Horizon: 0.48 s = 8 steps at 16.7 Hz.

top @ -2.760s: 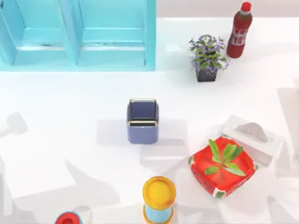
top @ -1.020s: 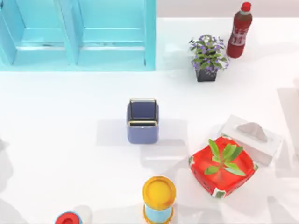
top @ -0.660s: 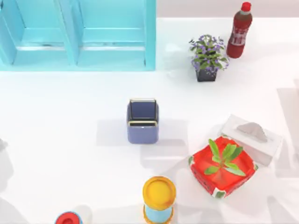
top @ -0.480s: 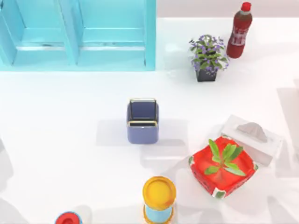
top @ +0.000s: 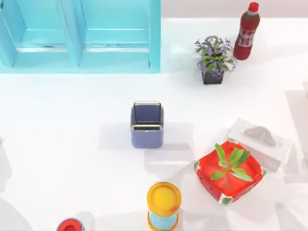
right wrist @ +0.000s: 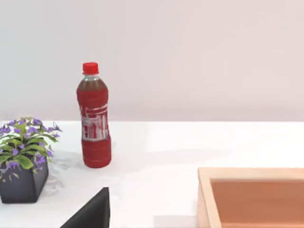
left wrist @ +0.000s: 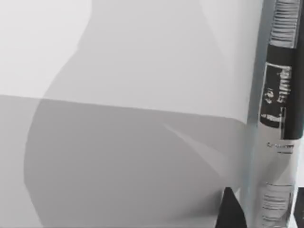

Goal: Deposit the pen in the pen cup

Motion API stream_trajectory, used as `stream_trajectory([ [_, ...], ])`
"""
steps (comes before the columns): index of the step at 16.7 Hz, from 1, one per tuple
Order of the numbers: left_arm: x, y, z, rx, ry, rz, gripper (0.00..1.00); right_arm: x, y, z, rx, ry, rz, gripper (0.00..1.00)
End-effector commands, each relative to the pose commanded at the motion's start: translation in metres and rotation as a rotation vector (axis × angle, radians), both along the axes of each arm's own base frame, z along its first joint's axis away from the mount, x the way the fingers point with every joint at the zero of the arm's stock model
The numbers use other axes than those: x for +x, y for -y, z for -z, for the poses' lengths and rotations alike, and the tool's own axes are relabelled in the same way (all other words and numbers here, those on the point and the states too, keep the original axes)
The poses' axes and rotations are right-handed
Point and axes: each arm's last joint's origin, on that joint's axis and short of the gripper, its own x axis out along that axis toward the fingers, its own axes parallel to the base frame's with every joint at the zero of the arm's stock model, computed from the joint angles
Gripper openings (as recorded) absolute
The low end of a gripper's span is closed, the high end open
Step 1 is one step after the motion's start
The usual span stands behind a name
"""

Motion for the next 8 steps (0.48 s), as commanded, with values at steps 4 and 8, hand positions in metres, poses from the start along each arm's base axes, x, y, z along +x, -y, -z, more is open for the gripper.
stream_trajectory([
  [4, 0.0000, 0.0000, 0.0000, 0.000, 0.000, 0.000, 0.00, 0.0000, 0.0000, 0.0000, 0.000, 0.000, 0.000, 1.00],
  [8, 0.0000, 0.0000, 0.0000, 0.000, 0.000, 0.000, 0.00, 0.0000, 0.0000, 0.0000, 0.000, 0.000, 0.000, 1.00],
])
